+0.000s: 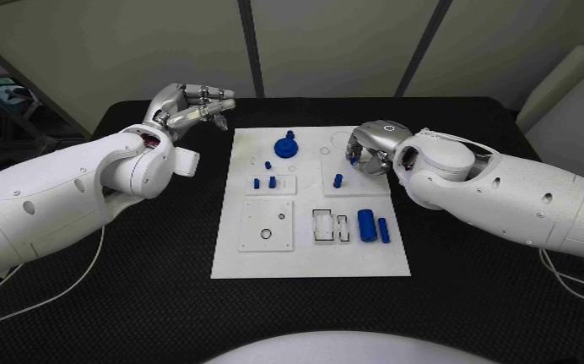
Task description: Assemble the parts on the task board
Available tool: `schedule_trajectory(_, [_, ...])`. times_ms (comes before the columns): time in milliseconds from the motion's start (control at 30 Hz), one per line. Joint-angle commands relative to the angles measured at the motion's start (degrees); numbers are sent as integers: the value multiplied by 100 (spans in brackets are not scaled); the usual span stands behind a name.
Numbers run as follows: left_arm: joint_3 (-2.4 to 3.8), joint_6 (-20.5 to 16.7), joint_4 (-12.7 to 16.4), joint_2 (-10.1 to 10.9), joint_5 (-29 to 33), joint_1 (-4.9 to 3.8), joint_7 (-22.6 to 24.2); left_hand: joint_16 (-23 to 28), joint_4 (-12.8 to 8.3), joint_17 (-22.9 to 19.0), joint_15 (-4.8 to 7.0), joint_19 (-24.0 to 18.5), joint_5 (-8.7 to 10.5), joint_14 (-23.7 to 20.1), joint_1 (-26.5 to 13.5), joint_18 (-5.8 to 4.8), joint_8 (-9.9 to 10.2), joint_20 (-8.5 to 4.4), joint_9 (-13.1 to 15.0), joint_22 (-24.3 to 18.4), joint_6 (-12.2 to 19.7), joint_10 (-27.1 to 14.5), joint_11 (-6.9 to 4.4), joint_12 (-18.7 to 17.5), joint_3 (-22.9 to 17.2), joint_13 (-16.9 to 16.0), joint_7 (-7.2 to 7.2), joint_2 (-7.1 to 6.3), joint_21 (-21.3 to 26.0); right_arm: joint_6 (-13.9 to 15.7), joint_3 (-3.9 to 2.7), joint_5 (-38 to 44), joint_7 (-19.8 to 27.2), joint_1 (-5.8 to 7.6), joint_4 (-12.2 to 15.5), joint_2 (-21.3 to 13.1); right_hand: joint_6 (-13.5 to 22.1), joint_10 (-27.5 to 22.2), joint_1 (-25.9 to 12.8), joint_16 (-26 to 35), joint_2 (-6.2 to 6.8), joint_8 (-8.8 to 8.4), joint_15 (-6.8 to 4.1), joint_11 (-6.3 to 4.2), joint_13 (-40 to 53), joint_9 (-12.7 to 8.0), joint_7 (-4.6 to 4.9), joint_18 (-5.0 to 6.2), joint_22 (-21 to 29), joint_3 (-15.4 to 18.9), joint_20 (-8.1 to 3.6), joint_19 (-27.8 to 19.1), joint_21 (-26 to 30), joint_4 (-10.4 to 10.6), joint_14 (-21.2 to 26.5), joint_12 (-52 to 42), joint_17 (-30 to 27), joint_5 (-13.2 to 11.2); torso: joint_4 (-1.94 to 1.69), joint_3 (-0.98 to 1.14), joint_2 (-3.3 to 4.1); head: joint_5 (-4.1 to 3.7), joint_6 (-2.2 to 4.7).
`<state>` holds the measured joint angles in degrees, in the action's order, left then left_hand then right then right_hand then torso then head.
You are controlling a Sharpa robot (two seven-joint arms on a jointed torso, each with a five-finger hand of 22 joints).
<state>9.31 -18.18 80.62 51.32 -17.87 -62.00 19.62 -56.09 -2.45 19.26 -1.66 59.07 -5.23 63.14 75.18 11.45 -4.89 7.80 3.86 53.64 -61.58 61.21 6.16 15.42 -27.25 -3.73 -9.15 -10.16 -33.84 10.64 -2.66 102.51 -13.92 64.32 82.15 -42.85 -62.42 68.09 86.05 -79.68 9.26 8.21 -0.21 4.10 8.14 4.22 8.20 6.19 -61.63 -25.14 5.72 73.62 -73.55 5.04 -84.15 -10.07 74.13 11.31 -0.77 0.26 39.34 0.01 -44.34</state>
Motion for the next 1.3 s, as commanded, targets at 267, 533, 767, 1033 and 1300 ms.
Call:
schedule_trajectory(267, [6,55,-19,-14,51,-7,74,56,-26,-20,-24,27,7,-18,22,-102,26,-4,-6,-18,-9,-70,11,-30,33,7,-44,45,52,30,18,85,-63,-40,-7,52,-168,166,-58,-50,-64,32,-53,-35,-9,17,-31,-42,-84,-82,-31,64,-86,-97,-310,37,24,-31,4,2,-3,-22,-9])
schedule_trajectory(533, [6,56,-40,-18,51,-7,55,82,-37,-38,-28,20,5,-31,43,-103,31,-1,-6,-29,-9,-93,17,-33,33,8,-50,61,70,413,16,103,-113,-47,95,3,-285,280,-110,-76,-122,59,-82,-73,-1,33,-66,-51,-143,-102,-53,89,-128,-152,-315,42,44,-38,5,4,-6,-23,-5])
schedule_trajectory(767, [6,71,-70,-33,51,-7,22,120,-46,-65,-39,8,6,-51,57,-104,40,5,-7,-43,-4,-132,33,-39,41,9,-72,74,95,704,10,98,-108,-47,283,-113,-312,307,-119,-92,-143,61,-91,-81,0,37,-71,-54,-159,-115,-62,97,-141,-181,-320,53,60,-19,6,1,-5,-27,14])
schedule_trajectory(1033, [6,78,-128,-52,51,-6,0,149,-59,-88,-52,0,7,-60,70,-106,63,13,-12,-54,31,-179,53,-46,55,10,-97,71,116,965,-2,79,-58,-45,594,-289,-302,298,-135,-106,-145,42,-90,-76,-7,31,-66,-55,-167,-125,-66,99,-149,-201,-323,81,76,5,11,4,-10,-22,24])
schedule_trajectory(1300, [6,99,-167,-68,51,-6,-14,163,-64,-98,-58,-6,6,-68,76,-107,69,17,-12,-60,40,-196,59,-45,60,10,-104,75,126,1138,-32,-4,-4,-43,1012,-431,-310,308,-134,-114,-145,33,-91,-76,-10,30,-65,-58,-182,-140,-69,105,-160,-237,-324,100,82,39,5,2,-9,-3,54])
